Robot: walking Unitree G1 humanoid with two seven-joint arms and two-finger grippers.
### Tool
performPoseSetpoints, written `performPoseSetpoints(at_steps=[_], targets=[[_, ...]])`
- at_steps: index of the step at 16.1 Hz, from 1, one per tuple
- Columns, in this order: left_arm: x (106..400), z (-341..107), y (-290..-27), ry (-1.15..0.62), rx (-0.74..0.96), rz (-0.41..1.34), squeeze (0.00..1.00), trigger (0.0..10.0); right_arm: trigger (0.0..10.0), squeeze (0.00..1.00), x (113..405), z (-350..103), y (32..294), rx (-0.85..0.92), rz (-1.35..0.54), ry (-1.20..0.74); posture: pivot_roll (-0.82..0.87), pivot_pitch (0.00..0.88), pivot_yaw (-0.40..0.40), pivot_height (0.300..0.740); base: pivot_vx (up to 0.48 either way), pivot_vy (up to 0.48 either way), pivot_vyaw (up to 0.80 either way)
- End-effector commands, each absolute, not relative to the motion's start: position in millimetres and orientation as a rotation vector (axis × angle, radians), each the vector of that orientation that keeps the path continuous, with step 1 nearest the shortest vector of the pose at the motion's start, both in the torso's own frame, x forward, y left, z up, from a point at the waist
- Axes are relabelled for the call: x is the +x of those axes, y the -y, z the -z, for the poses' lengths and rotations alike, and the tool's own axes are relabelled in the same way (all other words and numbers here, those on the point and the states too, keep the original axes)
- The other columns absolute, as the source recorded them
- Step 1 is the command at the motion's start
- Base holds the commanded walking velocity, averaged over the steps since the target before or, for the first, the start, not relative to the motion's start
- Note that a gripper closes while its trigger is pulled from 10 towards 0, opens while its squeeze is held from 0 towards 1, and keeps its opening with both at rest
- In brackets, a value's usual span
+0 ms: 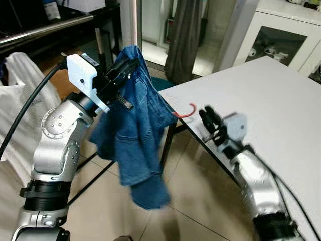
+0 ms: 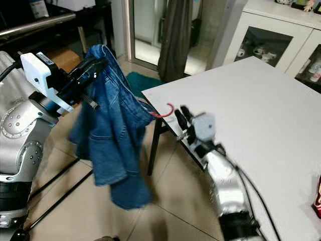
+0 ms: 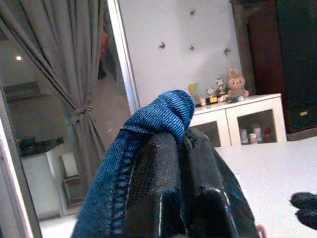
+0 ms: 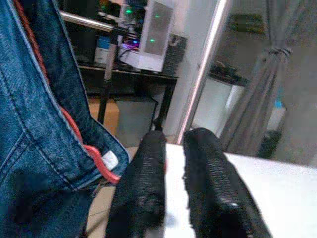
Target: Hang hanger
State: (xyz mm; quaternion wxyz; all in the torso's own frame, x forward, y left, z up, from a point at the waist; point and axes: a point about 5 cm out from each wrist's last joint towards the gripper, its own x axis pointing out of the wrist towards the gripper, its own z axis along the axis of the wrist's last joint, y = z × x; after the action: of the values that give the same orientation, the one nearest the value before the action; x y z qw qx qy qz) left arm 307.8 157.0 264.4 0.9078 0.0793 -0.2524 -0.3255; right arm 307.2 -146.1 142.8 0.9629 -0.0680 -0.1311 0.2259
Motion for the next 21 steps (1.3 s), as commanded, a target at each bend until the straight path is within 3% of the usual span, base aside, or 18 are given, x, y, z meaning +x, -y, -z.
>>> performPoseSetpoints(at_steps=[1, 2, 5, 6, 9, 10, 11, 19, 20, 21], targets=[[303, -279, -151, 0.596, 0.192, 0.706, 0.0, 10.0, 10.0, 1.0, 308, -145, 147, -0.138, -0.484, 0.267, 0.12, 0.047, -0.056, 0.74, 0.0, 0.0, 0.0], [303, -280, -150, 0.602, 0.202, 0.713, 0.0, 10.0, 10.0, 0.0, 309, -148, 144, -0.14, -0.531, 0.269, 0.12, 0.047, -0.056, 0.74, 0.0, 0.0, 0.0], [302, -284, -145, 0.619, 0.227, 0.747, 0.0, 10.0, 10.0, 0.0, 310, -142, 138, -0.166, -0.624, 0.231, 0.13, 0.041, -0.063, 0.74, 0.0, 0.0, 0.0], [301, -284, -144, 0.622, 0.231, 0.755, 0.0, 10.0, 10.0, 1.0, 309, -141, 140, -0.17, -0.63, 0.225, 0.13, 0.041, -0.064, 0.74, 0.0, 0.0, 0.0], [300, -283, -144, 0.619, 0.235, 0.774, 0.0, 10.0, 10.0, 1.0, 317, -137, 151, -0.26, -0.566, 0.196, 0.13, 0.042, -0.062, 0.74, 0.0, 0.0, 0.0], [301, -281, -143, 0.616, 0.238, 0.776, 0.0, 10.0, 10.0, 0.76, 319, -138, 154, -0.272, -0.544, 0.193, 0.12, 0.043, -0.062, 0.74, 0.0, 0.0, 0.0], [301, -281, -142, 0.615, 0.238, 0.781, 0.0, 10.0, 10.0, 0.0, 322, -139, 160, -0.297, -0.519, 0.188, 0.13, 0.044, -0.061, 0.74, 0.0, 0.0, 0.0], [297, -284, -134, 0.638, 0.239, 0.827, 0.0, 10.0, 9.6, 0.0, 331, -129, 165, -0.342, -0.459, 0.142, 0.13, 0.037, -0.058, 0.74, 0.0, 0.0, 0.0], [297, -284, -134, 0.641, 0.239, 0.831, 0.0, 10.0, 0.0, 0.0, 329, -127, 159, -0.313, -0.495, 0.15, 0.13, 0.036, -0.058, 0.74, 0.0, 0.0, 0.0], [296, -285, -133, 0.645, 0.237, 0.834, 0.0, 10.0, 0.0, 0.0, 327, -124, 151, -0.293, -0.527, 0.149, 0.13, 0.035, -0.058, 0.74, 0.0, 0.0, 0.0]])
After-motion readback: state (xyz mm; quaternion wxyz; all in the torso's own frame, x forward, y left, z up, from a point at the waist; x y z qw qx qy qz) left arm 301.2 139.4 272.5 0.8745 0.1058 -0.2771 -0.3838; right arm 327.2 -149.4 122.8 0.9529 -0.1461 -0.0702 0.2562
